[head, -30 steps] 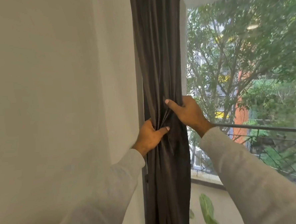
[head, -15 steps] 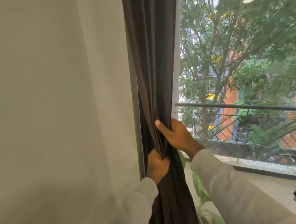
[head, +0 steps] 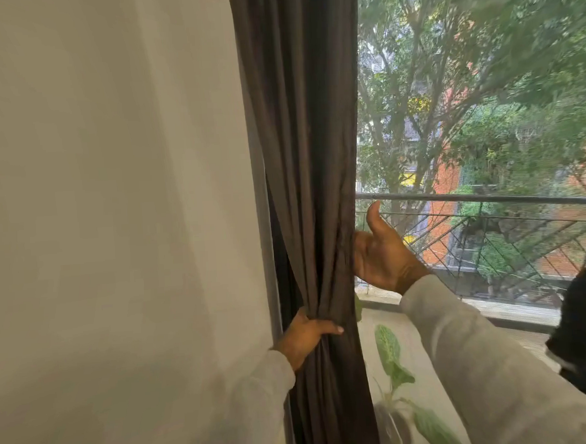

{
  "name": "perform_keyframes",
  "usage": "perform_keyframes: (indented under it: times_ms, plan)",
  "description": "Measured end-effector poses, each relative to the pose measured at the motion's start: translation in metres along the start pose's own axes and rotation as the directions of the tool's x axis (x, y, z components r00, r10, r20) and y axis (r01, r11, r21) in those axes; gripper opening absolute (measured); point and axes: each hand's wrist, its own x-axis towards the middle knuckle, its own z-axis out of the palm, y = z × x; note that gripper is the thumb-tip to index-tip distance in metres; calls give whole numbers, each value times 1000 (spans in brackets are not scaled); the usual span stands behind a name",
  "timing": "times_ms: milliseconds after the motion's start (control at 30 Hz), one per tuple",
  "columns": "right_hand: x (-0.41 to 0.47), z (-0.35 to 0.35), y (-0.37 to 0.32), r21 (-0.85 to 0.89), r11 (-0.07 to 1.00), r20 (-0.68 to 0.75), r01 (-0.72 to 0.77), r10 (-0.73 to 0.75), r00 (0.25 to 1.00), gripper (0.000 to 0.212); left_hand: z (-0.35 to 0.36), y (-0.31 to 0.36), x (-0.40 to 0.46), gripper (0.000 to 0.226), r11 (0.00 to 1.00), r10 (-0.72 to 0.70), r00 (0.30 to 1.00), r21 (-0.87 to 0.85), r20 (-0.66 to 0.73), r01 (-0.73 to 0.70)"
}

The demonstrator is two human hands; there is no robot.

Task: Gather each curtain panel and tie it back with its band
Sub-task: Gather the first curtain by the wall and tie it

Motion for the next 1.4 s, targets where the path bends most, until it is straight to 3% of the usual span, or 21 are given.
perform_keyframes:
  times_ms: [33,133,200,267,333,400,467,567,733,833,933,967,1067,1133,1267,1400]
  plan:
    - [1,-2,5,-40,999,-42,-23,21,999,96,-2,-4,-1,105,1000,-22,999,15,31,22]
    - [4,1,23,-435,897,-211,-81,-15,977,30,4,-7,-19,86,999,-24,995,51,98,20]
    - [-2,9,29,-642,753,-216,-140,-2,976,15,10,-14,-36,67,998,-32,990,56,138,25]
    - [-12,13,29,-746,651,-179,-139,5,984,12,10,-32,-51,76,996,-61,991,67,122,53]
    - [-22,16,28,-709,697,-139,-106,10,990,20,7,-56,-63,88,991,-112,992,81,61,107]
    - [-34,19,32,-514,857,-28,-46,37,999,27,3,-79,-73,89,984,-148,989,104,10,147]
    - [-41,23,43,-367,930,31,-27,41,999,32,1,-101,-86,96,974,-173,985,144,-27,175]
    - [-52,32,68,-276,957,-48,-91,80,996,34,7,-146,-102,115,952,-218,970,196,-111,236]
    - [-90,45,104,-284,952,-100,-112,87,991,31,39,-187,-147,102,950,-228,950,165,-215,266]
    - [-104,50,114,-267,949,-56,-169,160,986,22,47,-185,-163,109,935,-251,956,218,-155,280]
    - [-102,58,103,-108,984,-116,-139,126,985,54,42,-185,-173,114,924,-278,957,249,-85,291]
    - [-98,59,96,-75,989,-153,-126,114,982,54,43,-178,-176,113,923,-279,959,259,-58,284]
    - [-95,60,77,-278,951,-225,-137,74,972,25,44,-145,-186,109,929,-296,954,245,45,276]
    - [-92,51,74,-381,908,-276,-173,66,959,23,38,-121,-186,107,952,-277,955,161,105,259]
    - [-88,49,70,-493,849,-362,-187,-5,932,23,24,-76,-171,92,982,-138,989,-119,57,144]
    - [-81,35,77,-407,893,-432,-194,-2,902,29,37,-61,-153,102,994,-75,997,75,-2,75]
